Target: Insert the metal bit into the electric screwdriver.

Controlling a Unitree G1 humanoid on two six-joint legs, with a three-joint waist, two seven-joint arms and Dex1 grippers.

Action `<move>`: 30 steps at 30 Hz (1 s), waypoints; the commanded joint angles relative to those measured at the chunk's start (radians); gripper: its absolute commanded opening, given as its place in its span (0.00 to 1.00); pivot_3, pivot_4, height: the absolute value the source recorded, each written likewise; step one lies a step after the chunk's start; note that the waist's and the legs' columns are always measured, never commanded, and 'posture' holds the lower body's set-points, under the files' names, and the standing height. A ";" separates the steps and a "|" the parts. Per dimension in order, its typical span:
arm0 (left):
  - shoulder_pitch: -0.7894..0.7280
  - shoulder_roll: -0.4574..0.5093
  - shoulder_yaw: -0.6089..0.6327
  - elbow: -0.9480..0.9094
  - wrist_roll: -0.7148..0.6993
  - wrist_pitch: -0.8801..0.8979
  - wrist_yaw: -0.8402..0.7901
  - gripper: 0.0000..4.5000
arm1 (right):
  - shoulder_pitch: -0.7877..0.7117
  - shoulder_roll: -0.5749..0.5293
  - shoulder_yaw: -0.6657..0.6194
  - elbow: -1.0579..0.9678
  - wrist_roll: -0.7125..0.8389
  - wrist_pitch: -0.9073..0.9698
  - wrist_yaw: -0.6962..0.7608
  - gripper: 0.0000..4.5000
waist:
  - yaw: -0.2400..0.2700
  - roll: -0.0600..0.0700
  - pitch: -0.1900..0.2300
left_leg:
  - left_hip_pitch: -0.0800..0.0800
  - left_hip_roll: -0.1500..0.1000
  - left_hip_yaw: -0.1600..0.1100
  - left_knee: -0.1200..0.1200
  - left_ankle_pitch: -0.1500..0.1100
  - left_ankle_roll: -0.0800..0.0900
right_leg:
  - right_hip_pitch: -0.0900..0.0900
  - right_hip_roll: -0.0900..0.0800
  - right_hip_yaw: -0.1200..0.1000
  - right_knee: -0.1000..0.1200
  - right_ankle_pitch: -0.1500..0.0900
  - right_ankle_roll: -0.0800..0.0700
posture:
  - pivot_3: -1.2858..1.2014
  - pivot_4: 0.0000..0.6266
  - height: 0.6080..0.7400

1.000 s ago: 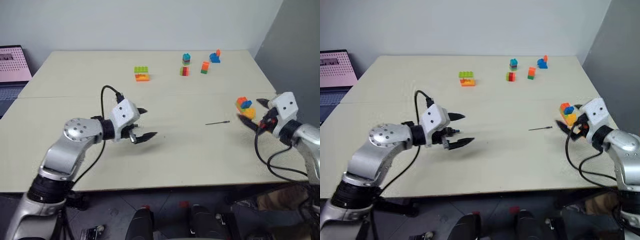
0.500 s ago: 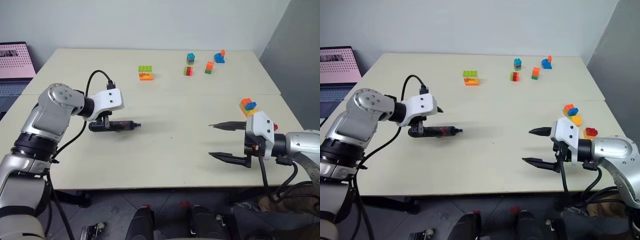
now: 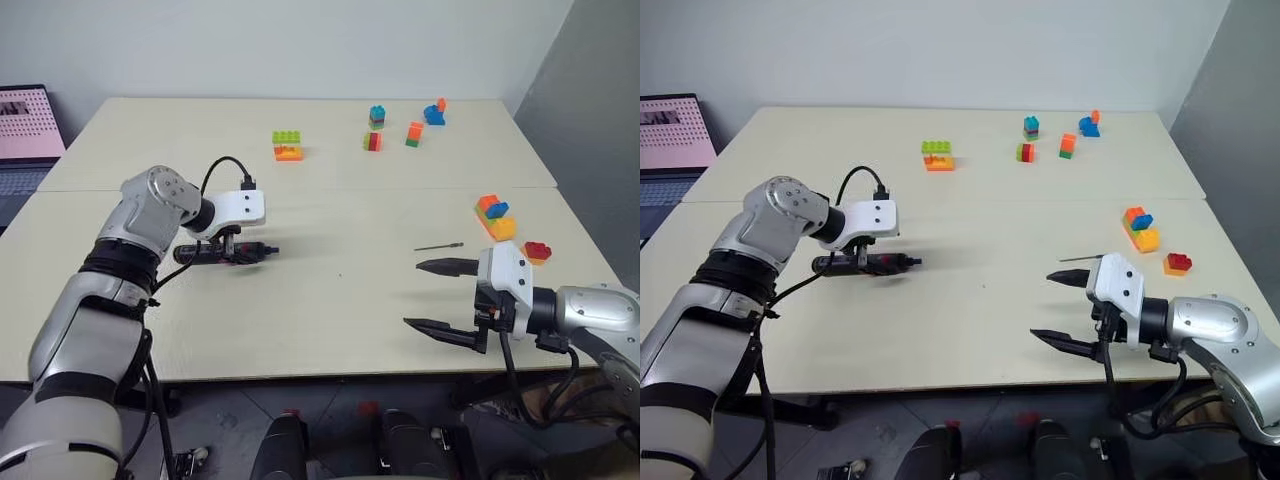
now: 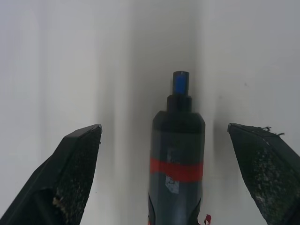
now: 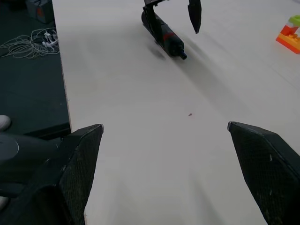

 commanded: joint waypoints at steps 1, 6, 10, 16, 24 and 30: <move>-0.042 -0.003 0.003 0.044 0.030 -0.038 0.001 1.00 | 0.007 -0.007 -0.028 -0.042 0.020 0.001 -0.009 0.99 | -0.001 0.000 0.000 | 0.000 0.000 0.000 0.000 0.000 0.000 | 0.000 0.000 0.000 0.000 0.000 0.000 | 0.52 0.24 1.00; -0.036 -0.031 0.008 0.084 0.043 -0.019 0.002 0.88 | 0.012 -0.011 -0.024 -0.042 0.014 0.000 -0.012 1.00 | -0.001 0.000 0.000 | 0.000 0.000 0.000 0.000 0.000 0.000 | 0.000 0.000 0.000 0.000 0.001 0.001 | 0.52 0.24 1.00; -0.026 -0.048 0.008 0.104 0.056 -0.026 0.024 0.69 | 0.001 -0.010 -0.017 -0.044 0.014 0.003 -0.019 1.00 | -0.001 0.000 0.000 | 0.000 0.000 0.000 0.000 0.000 0.000 | 0.000 0.000 0.000 0.000 0.001 0.002 | 0.52 0.24 1.00; -0.021 -0.053 0.009 0.124 0.065 -0.042 0.033 0.40 | 0.002 -0.015 -0.019 -0.041 0.011 0.001 -0.017 1.00 | -0.001 0.000 0.000 | 0.000 0.000 0.000 0.000 0.000 0.000 | 0.000 0.000 0.000 0.000 0.001 0.002 | 0.52 0.24 1.00; 0.017 -0.018 0.024 0.062 0.041 -0.117 -0.007 0.36 | 0.004 -0.029 -0.045 -0.035 0.026 0.005 -0.003 1.00 | -0.002 0.000 0.000 | 0.000 0.000 0.000 0.000 0.000 0.000 | 0.000 0.000 0.000 0.001 0.001 0.002 | 0.52 0.24 1.00; 0.082 -0.076 0.173 -0.237 -0.181 0.064 -0.069 0.36 | 0.002 -0.061 -0.106 -0.035 0.074 0.030 0.019 1.00 | 0.005 0.000 0.000 | 0.000 0.000 0.000 0.000 0.000 0.000 | 0.000 0.000 0.000 0.001 0.001 0.002 | 0.52 0.24 1.00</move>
